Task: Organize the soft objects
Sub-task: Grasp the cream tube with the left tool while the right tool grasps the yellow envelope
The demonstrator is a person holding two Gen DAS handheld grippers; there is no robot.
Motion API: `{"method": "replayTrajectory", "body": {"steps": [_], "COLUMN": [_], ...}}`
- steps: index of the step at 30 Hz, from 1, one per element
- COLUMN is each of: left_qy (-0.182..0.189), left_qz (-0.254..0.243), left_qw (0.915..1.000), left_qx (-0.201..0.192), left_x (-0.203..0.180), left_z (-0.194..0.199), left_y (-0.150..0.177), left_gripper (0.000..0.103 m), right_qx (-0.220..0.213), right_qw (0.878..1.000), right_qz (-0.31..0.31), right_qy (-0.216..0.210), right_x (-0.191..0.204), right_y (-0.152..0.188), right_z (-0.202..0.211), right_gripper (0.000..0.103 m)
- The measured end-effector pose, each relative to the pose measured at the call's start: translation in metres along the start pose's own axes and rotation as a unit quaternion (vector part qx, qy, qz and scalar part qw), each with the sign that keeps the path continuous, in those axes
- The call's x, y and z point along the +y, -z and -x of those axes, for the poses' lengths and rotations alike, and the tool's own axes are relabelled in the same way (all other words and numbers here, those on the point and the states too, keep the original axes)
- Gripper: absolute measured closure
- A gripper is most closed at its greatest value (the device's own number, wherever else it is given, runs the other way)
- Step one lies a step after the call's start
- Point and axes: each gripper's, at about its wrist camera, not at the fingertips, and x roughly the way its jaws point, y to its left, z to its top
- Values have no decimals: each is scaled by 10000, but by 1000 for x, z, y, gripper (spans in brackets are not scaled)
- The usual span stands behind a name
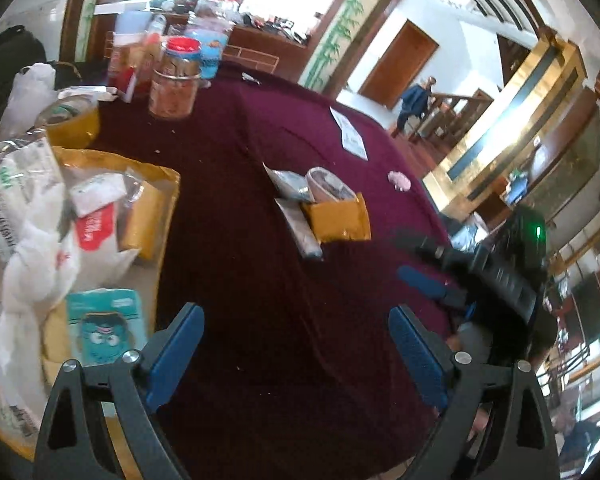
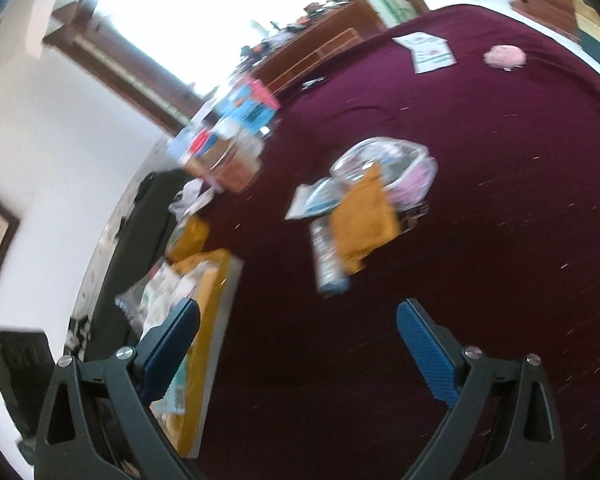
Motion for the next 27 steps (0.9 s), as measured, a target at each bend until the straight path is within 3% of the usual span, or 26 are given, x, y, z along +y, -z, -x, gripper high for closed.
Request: {"method": "replayTrajectory", "body": {"steps": [5,11,14,16,18,20,21,23,27], "left_qy": [31,-20,-71,-114,-156,-149,-139,-172,-265], "left_qz": [1,36,74,66,60,99,109,110,103], "left_qw": [10000,9999,9998,9996,9993,9989,9988,9984,9975], "left_qx": [88,159,197,253,334,430,462,524,645], "left_x": [-1,-1,-1,-1,-3,-6,-8,-12,-17], "left_z": [-10,-19,-27,-34,-45,-57,-63,-74,-93], "left_y": [0,-5,-9,-11,-13,-17,-18,-21,-27], "left_gripper": [8,8,8,8,8,8,8,8,8], "right_qx": [-12,389,356,401,589,624,611,501,325], "right_qw": [9995,9987,9992,9988,9971,9972,9975,9986,9984], "right_qz": [-273,-42,-156,-268,-444,-351,-268,-124,-237], "right_qy": [152,316,71,-93,-165,-236,-215,-76,-388], "right_x": [-30,-42,-53,-58,-62,-59,-55,-50,-52], "right_y": [-28,-59,-60,-55,-53,-53,-52,-54,-55], "right_z": [-2,-47,-61,-68,-76,-78,-77,-73,-63], "right_gripper": [4,5,22,47,52,64,77,81,83]}}
